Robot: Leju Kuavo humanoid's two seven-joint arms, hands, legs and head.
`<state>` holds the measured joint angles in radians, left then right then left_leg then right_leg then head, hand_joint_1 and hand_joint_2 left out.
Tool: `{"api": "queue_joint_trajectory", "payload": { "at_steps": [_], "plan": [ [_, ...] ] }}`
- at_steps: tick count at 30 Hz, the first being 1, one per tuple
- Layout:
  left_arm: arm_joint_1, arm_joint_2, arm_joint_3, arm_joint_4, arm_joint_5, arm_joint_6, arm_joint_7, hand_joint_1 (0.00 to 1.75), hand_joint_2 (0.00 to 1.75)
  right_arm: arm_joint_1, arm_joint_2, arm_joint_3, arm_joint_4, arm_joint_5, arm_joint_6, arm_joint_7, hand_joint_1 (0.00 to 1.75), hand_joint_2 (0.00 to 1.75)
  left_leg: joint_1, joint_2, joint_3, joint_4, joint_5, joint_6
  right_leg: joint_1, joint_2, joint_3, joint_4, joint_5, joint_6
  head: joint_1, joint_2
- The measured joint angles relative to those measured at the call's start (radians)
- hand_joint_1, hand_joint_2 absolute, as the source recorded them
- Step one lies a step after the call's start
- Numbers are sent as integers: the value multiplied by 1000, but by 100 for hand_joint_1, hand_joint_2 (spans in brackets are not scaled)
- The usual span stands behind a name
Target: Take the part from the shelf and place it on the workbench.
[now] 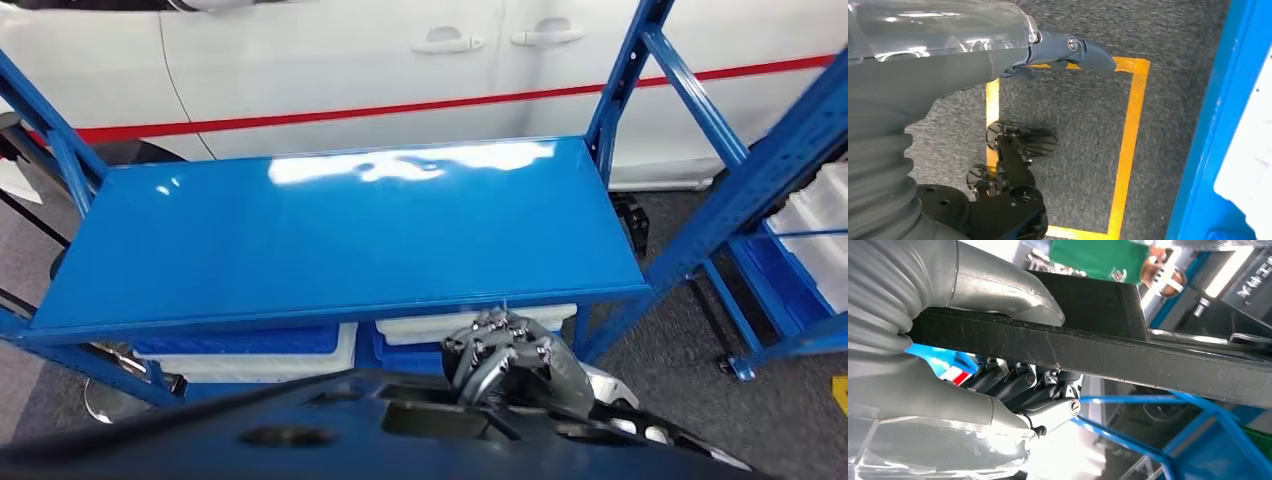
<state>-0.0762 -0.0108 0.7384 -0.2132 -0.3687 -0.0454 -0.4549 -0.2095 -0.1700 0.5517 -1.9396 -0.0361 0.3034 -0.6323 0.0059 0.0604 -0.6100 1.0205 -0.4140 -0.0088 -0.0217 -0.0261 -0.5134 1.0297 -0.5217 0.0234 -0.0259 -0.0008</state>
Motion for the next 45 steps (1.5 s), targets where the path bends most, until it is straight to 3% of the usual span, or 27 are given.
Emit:
{"api": "queue_joint_trajectory", "payload": {
  "at_steps": [2,3,5,7,8,9,11,12,14,16,18,19,22,23,24,25,27,28,30,33,35,37,38,39,41,43,45],
  "plan": [
    [-3,0,-1,0,-5,-1,-2,0,175,1,-6,1,-5,7,-11,0,157,175,6,-1,-6,4,6,-15,4,4,-12,-5,12,-22,-1,0],
    [-3,-1,-2,0,-7,-1,-2,0,175,2,-9,2,-8,9,-15,-2,157,175,9,-8,-13,14,-8,-20,6,4,-20,-7,21,-33,-1,0],
    [-2,-2,-2,0,-9,-2,-2,0,175,3,-13,4,-14,11,-22,-4,157,175,12,-32,-43,91,-91,-25,9,5,-42,-9,42,-52,-1,0],
    [-2,-3,-2,0,-9,-1,-1,0,175,5,-15,6,-18,12,-26,-5,157,175,12,-48,-74,217,-180,-23,16,10,-68,-8,63,-62,-1,0],
    [-2,-3,-2,0,-9,-1,-1,0,175,6,-17,8,-19,12,-28,-5,157,175,11,-51,-78,263,-197,-21,21,12,-81,-7,72,-64,-1,0],
    [-3,-3,-2,0,-9,-1,-1,0,175,8,-18,10,-19,12,-28,-5,157,175,10,-52,-68,279,-191,-17,25,15,-94,-6,81,-65,-1,0],
    [-3,-3,-2,0,-9,-1,-1,0,175,10,-21,13,-19,12,-29,-5,157,175,4,-53,-4,218,-140,-6,30,19,-116,-4,99,-65,-2,0],
    [-4,-2,-2,0,-9,-1,-1,0,175,10,-22,13,-20,12,-29,-5,157,175,-2,-53,47,148,-121,3,31,21,-125,-3,107,-64,-2,0],
    [-8,0,-2,-1,-9,0,-2,0,175,10,-24,14,-25,13,-29,-5,157,175,-12,-54,129,17,-114,17,32,22,-136,-3,123,-57,-1,0],
    [-11,1,-2,-2,-9,0,-2,0,175,10,-25,15,-28,13,-30,-5,157,175,-20,-54,155,-40,-116,25,29,21,-141,-5,141,-47,-2,0],
    [-11,0,-2,-2,-9,0,-2,0,175,11,-27,16,-28,14,-30,-5,157,175,-18,-50,148,-50,-94,32,26,22,-147,-1,140,-36,-2,0],
    [-11,0,-2,-2,-9,0,-2,0,175,11,-29,17,-28,14,-30,-5,157,175,-15,-47,142,-54,-81,37,25,24,-154,16,116,-30,-1,0],
    [-13,-2,-2,-2,-9,0,-2,0,175,12,-34,19,-28,14,-34,-6,157,175,-13,-42,105,-56,-46,46,16,26,-195,168,-22,-13,-1,0],
    [-13,-2,-2,-2,-9,0,-2,0,175,12,-36,19,-28,14,-36,-7,157,175,-12,-42,90,-54,-36,44,11,26,-204,222,-47,-8,-1,0],
    [-12,-2,-2,-2,-9,1,-2,0,175,12,-37,20,-28,14,-38,-8,157,175,-12,-41,74,-51,-27,41,6,26,-201,254,-47,-3,-1,0],
    [-12,-2,-2,-2,-9,1,-2,0,175,12,-37,20,-27,13,-40,-9,157,175,-10,-41,56,-45,-19,38,1,25,-183,253,-27,2,-1,0],
    [-12,-2,-2,-2,-10,1,-2,0,175,10,-38,21,-27,11,-42,-14,157,175,-5,-40,23,-26,-7,28,-9,24,-100,161,15,11,-1,0],
    [-12,-2,-2,-3,-12,1,-2,0,175,8,-38,21,-27,10,-44,-18,157,175,-4,-40,9,-15,-3,22,-9,24,-54,95,16,12,-2,0],
    [-12,-3,-2,-3,-19,2,-3,0,175,6,-39,21,-26,11,-49,-29,157,175,-4,-41,-8,0,6,9,-5,26,-5,15,-1,3,-4,0],
    [-13,-5,-3,-3,-30,2,-2,0,175,7,-42,21,-24,16,-54,-40,157,175,2,-43,-23,7,12,-12,3,25,-18,2,12,-28,-7,0],
    [-13,-9,-4,-3,-35,3,1,0,175,8,-43,21,-24,22,-59,-41,157,175,7,-47,-48,57,-46,-19,4,23,-37,-2,32,-48,-9,0],
    [-13,-11,-7,-3,-40,4,3,0,175,11,-44,21,-24,26,-67,-41,157,175,8,-50,-81,176,-140,-21,10,23,-59,-1,50,-58,-11,0],
    [-14,-11,-8,-3,-42,4,3,0,175,13,-44,21,-24,27,-69,-41,157,175,8,-50,-91,235,-169,-21,13,23,-71,0,60,-60,-11,0],
    [-14,-11,-9,-3,-42,4,3,0,175,16,-44,21,-24,28,-70,-42,157,175,7,-51,-91,273,-176,-20,16,23,-84,1,69,-61,-11,0],
    [-14,-11,-10,-3,-43,4,4,0,175,20,-44,21,-24,30,-71,-44,157,175,5,-52,-47,253,-136,-13,21,24,-107,3,86,-61,-11,0],
    [-16,-10,-11,-3,-46,4,3,0,175,24,-45,21,-25,35,-76,-51,157,175,0,-54,55,115,-101,-1,22,26,-124,4,101,-56,-11,0],
    [-19,-8,-12,-4,-49,4,2,0,175,32,-47,21,-26,44,-83,-58,157,175,-8,-57,133,-6,-104,8,21,25,-133,3,116,-46,-10,0]
  ]
}}
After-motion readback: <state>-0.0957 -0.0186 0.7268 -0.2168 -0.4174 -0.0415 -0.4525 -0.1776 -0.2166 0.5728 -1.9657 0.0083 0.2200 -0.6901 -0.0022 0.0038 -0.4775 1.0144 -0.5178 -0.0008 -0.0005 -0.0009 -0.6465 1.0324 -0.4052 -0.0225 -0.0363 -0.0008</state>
